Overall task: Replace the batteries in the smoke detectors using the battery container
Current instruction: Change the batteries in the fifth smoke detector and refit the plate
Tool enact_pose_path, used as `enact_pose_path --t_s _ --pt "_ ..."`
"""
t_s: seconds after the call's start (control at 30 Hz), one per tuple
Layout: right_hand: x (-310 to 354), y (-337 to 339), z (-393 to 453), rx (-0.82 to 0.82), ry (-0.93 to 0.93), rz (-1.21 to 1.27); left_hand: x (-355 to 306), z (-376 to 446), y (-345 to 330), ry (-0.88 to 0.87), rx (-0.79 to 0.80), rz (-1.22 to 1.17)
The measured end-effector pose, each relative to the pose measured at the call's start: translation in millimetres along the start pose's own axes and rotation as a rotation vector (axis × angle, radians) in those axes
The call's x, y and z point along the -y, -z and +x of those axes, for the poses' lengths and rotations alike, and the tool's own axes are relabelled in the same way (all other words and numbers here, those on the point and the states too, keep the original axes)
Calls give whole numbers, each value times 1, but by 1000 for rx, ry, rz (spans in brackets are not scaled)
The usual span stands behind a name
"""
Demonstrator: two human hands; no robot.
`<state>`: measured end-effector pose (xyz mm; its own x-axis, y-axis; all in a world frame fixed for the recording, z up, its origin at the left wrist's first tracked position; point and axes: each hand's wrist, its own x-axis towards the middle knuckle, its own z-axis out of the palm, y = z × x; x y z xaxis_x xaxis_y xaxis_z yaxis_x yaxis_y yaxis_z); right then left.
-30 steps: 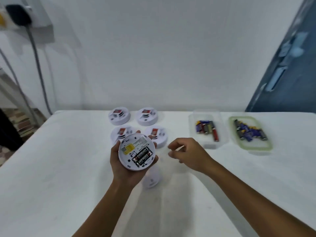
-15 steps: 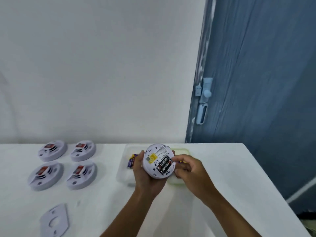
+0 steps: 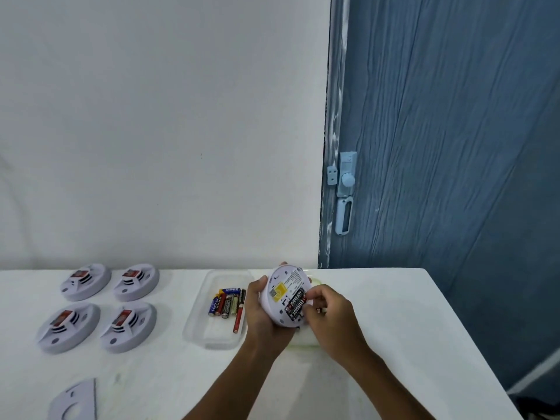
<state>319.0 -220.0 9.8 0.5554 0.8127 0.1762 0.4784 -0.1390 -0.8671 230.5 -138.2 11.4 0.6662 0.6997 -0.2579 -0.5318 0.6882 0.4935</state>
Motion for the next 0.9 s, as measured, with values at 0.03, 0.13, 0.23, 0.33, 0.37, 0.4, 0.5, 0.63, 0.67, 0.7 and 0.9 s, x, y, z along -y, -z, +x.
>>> enact_pose_path --t_s 0.03,0.13,0.23,0.33,0.37,0.4,0.5,0.63,0.67,0.7,0.9 --pt "0 0 2 1 2 -14 0 1 0 -5 5 4" --pt "1 -2 7 17 -54 23 1 4 3 -14 1 -1" --pt "0 -3 13 13 -122 108 0 5 7 -37 10 0" --pt "0 -2 16 36 -155 197 -2 5 6 -44 27 35" --pt "0 -2 16 33 -156 218 -4 6 7 -46 26 44" --pt "1 -2 15 18 -148 227 -4 6 7 -50 27 41" --pt "5 -5 15 -82 -99 193 -6 9 9 -59 15 26" --pt "11 -9 16 -126 -131 289 -11 13 5 -86 44 68" --pt "12 -7 18 -116 -188 413 -13 13 4 -88 57 86" --pt "14 -5 20 -99 -249 545 -16 14 4 -94 61 96" --pt "-13 4 28 -5 -394 418 -36 21 16 -151 46 119"
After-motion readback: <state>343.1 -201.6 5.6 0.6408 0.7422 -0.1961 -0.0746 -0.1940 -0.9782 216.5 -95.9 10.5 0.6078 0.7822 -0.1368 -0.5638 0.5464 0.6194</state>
